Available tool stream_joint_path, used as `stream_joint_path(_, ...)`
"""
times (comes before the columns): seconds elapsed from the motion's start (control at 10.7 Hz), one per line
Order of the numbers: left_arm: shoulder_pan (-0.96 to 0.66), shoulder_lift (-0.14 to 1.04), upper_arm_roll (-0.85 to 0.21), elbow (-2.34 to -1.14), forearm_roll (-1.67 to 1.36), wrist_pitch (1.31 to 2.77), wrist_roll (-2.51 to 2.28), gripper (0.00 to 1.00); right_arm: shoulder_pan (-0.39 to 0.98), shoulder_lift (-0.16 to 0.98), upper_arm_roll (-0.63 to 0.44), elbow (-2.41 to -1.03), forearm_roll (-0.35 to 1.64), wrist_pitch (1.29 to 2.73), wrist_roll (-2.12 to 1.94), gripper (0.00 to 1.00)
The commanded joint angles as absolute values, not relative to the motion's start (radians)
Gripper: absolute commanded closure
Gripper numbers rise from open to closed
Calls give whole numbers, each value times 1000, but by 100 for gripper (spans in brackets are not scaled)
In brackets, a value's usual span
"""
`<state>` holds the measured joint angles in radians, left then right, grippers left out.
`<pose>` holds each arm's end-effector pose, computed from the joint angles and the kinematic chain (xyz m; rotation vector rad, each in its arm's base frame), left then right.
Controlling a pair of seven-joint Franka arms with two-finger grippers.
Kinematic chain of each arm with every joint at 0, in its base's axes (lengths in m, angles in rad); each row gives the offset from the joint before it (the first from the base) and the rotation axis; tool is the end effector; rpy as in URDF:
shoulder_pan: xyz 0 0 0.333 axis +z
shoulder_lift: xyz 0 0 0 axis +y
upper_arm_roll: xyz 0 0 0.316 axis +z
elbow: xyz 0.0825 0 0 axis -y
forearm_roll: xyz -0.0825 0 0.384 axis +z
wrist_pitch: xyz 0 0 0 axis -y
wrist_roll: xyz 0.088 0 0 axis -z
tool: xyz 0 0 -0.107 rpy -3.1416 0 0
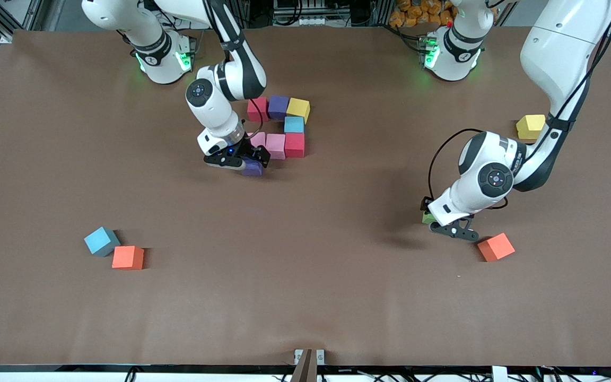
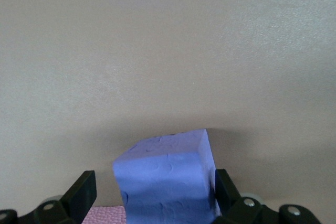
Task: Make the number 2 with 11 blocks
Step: 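Grasp the green cube with the left gripper while the right gripper holds purple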
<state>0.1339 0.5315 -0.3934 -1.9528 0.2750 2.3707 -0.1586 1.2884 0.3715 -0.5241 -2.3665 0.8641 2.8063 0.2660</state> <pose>0.5937 -0.1467 0.2164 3.1131 -0.4107 -0.0935 0.3976 0.3173 0.2015 -2.8944 0.3754 -0.1065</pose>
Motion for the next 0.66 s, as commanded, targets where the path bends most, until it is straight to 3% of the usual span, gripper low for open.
stream_joint_path(0.0, 135, 546, -394, -1939, 296, 2370, -172, 47, 1279, 348, -517, -2362, 887, 2798, 273, 0)
stream_joint_path(0.19, 132, 545, -396, -1916, 296, 2361, -173, 53, 1278, 348, -520, -2358, 887, 2799, 264, 0)
stream_joint_path(0.56, 123, 537, -406, -1846, 281, 2247, -175, 54, 1247, 333, -529, -2355, 884, 2800, 123, 0)
